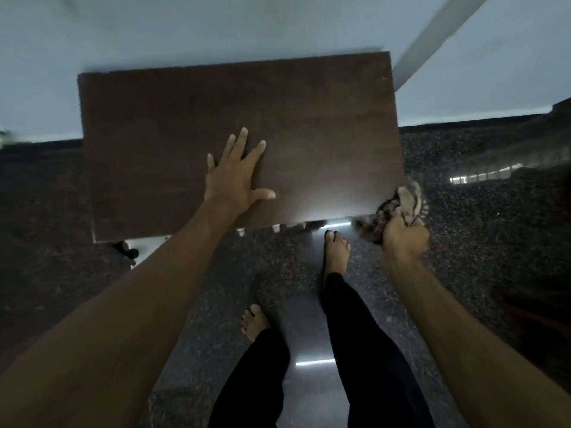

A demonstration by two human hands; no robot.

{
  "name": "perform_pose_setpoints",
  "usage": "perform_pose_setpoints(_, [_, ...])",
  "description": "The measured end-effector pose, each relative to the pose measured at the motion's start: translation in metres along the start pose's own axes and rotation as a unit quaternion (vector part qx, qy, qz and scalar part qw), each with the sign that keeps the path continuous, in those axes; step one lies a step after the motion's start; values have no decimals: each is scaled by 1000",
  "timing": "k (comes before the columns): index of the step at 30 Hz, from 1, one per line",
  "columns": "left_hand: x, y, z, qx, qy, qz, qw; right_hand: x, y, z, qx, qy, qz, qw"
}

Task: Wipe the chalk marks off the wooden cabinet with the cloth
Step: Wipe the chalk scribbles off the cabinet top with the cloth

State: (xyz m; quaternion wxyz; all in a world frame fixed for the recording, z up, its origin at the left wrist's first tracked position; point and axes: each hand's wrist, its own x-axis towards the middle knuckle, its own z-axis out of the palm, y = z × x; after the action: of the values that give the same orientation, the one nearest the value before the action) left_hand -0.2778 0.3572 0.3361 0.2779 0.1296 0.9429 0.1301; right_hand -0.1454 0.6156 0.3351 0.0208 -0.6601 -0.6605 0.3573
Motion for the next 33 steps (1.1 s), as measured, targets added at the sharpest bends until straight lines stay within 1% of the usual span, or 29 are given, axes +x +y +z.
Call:
perform_pose_setpoints(2, [-21,-29,8,-11,46,3,999,-20,-3,18,48,4,56,997])
perform_pose_setpoints(3, [-31,-45,11,-15,62,6,998,-32,-2,27,60,-1,62,996])
perform_pose_setpoints(5, [-47,-75,14,-13,87,12,996,-53,5,47,73,-11,52,996])
perform_pose_setpoints(7, [-61,-103,17,-6,106,16,994,-78,11,63,55,-15,39,998])
perform_pose_setpoints(9, [-73,-128,20,-28,124,6,992,-109,11,74,40,-61,29,997])
perform_pose_setpoints(10, [-77,-138,21,-41,131,2,991,-125,12,81,34,-101,24,994])
perform_pose_setpoints(12, [-81,-151,22,-51,131,9,990,-164,16,95,16,-168,8,986])
perform_pose_setpoints(15, [-80,-154,22,-72,108,13,991,-217,19,120,-1,-215,-11,976])
perform_pose_setpoints(18, [-75,-152,17,-90,97,3,991,-244,16,132,-6,-242,6,970])
perform_pose_setpoints(20, [-73,-153,15,-97,90,-5,991,-242,12,132,-3,-252,35,967])
perform_pose_setpoints(23, [-72,-152,15,-111,89,-13,990,-212,5,118,-6,-244,69,967])
perform_pose_setpoints(25, [-73,-151,16,-114,88,-16,989,-185,0,103,36,-228,115,966])
perform_pose_setpoints(27, [-73,-152,15,-119,90,-19,989,-159,-8,88,68,-187,137,970])
perform_pose_setpoints(28, [-72,-152,15,-120,88,-22,989,-151,-11,81,66,-158,140,975])
perform_pose_setpoints(30, [-72,-154,14,-115,87,-23,989,-145,-16,73,54,-128,115,984])
perform_pose_setpoints(32, [-70,-159,14,-109,84,-21,990,-148,-16,71,41,-112,99,988])
perform_pose_setpoints(33, [-70,-161,14,-110,83,-20,990,-151,-16,73,36,-118,95,988])
